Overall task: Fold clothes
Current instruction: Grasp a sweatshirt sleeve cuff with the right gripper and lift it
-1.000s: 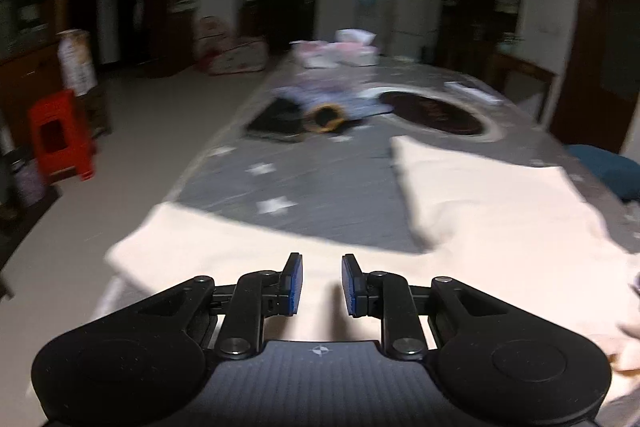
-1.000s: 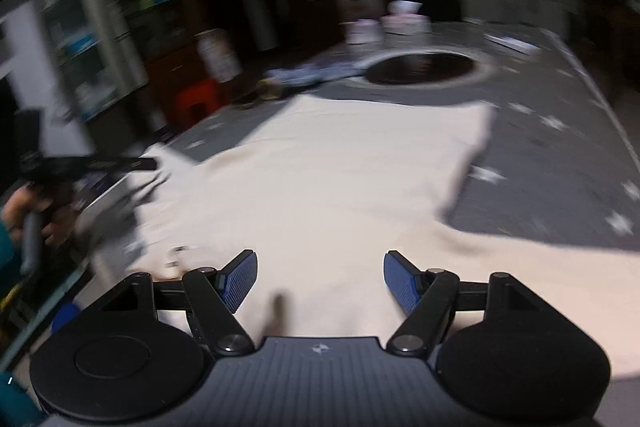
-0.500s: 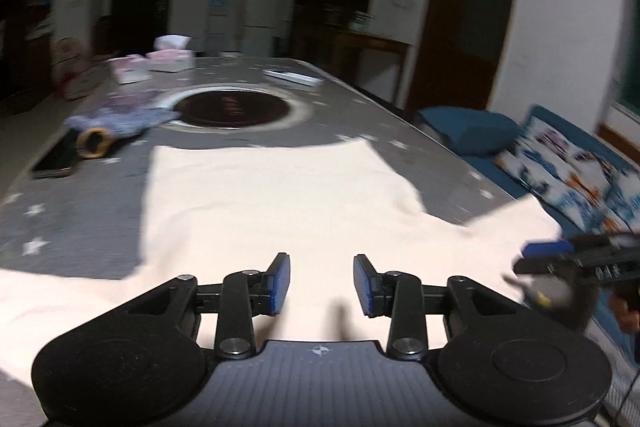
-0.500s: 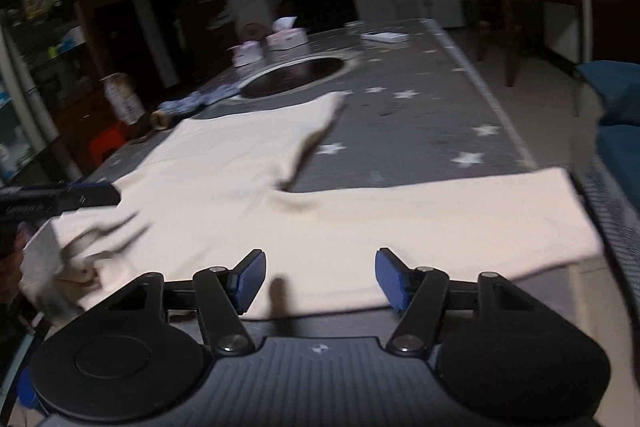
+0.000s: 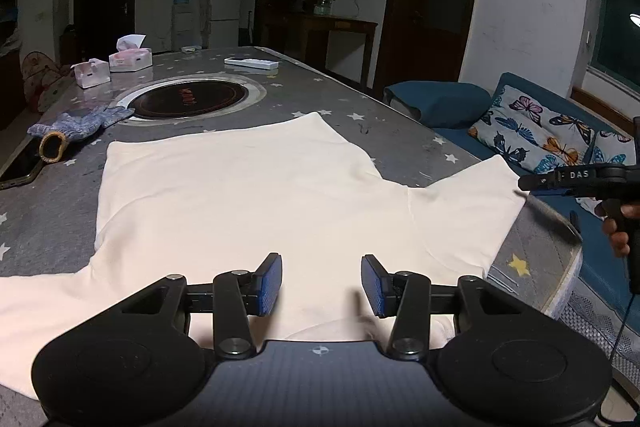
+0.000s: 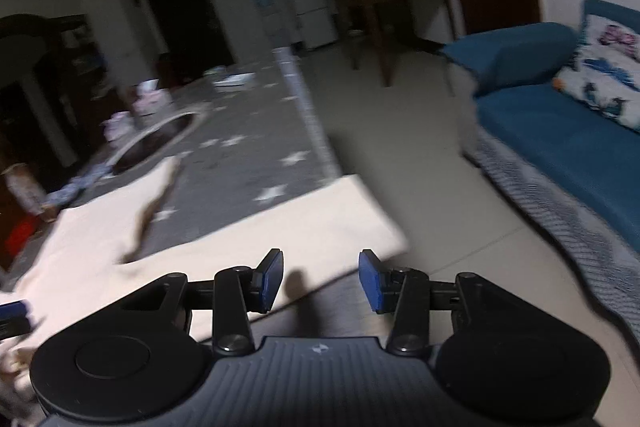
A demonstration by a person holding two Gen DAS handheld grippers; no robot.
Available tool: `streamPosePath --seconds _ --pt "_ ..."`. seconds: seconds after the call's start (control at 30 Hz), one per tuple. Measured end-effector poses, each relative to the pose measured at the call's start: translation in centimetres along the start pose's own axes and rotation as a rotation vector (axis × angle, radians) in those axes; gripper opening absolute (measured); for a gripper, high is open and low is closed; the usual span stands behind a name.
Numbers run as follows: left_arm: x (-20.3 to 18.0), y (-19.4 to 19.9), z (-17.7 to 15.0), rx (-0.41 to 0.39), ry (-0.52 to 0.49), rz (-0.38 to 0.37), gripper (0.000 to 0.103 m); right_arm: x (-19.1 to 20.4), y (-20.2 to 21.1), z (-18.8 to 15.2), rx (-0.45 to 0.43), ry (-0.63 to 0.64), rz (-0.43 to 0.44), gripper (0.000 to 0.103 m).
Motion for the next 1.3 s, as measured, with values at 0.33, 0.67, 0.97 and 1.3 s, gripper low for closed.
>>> streamPosePath --seconds 0.33,0.67,0.97,1.3 --pt "-0.5 -0.3 0.1 0.015 -0.015 0.0 0.053 -6.2 -2.2 0.9 0.035 -0.308 0.105 0.047" --pt "-1.0 -0.7 0.1 0.026 -0.029 -0.008 0.057 -6.0 -1.1 1.6 -0.035 -0.283 0.14 0.009" --pt "-2.1 -1.3 0.2 0.022 -0.062 -0.037 0.059 -0.7 1.2 3.7 -0.037 -0.21 0.287 0.006" --pt "-1.4 0.3 -0.9 -0.001 -0.049 -0.029 0.062 11.9 3.3 6.1 -0.01 -0.016 0.554 0.005"
Point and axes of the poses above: each gripper's, at about its wrist camera, not at the fingertips, and y roughly against the way its jaws point, x to its left, z to its top, the point moved 3 cm from there along -y, roughly the way its jaws point, and after that the axes turned 11 degrees about -y, right-handed, at the moved point
